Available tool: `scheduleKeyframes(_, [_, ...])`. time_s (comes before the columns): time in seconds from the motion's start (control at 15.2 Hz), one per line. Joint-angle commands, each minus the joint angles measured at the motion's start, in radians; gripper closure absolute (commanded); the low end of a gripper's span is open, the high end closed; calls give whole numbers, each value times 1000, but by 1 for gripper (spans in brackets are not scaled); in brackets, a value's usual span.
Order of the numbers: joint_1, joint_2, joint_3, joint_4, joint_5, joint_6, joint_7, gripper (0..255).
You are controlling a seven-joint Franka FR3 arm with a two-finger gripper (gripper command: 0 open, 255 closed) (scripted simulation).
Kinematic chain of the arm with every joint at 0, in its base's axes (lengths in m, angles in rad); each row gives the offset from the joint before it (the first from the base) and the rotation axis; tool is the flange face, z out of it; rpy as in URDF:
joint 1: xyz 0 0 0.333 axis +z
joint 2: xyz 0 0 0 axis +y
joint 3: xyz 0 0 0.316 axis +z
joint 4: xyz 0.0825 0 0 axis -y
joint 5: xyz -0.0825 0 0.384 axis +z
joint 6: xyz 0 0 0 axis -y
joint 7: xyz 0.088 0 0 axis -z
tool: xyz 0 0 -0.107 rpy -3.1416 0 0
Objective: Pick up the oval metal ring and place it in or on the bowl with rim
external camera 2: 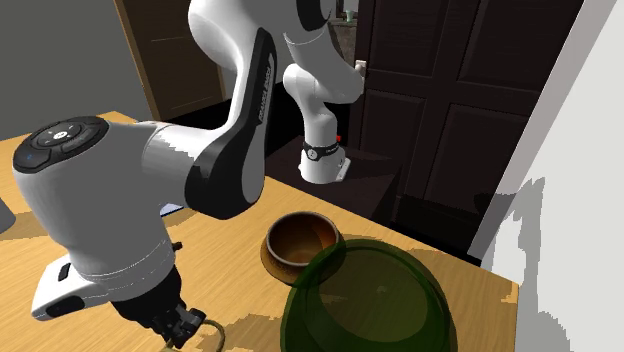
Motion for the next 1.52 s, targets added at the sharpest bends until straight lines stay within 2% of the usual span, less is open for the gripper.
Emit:
scheduleKeyframes(0.0, [0,-13,1,5,2,-18,-1,255])
scheduleKeyframes(1.45, [-4,-129,11,126,20,-255,-14,255])
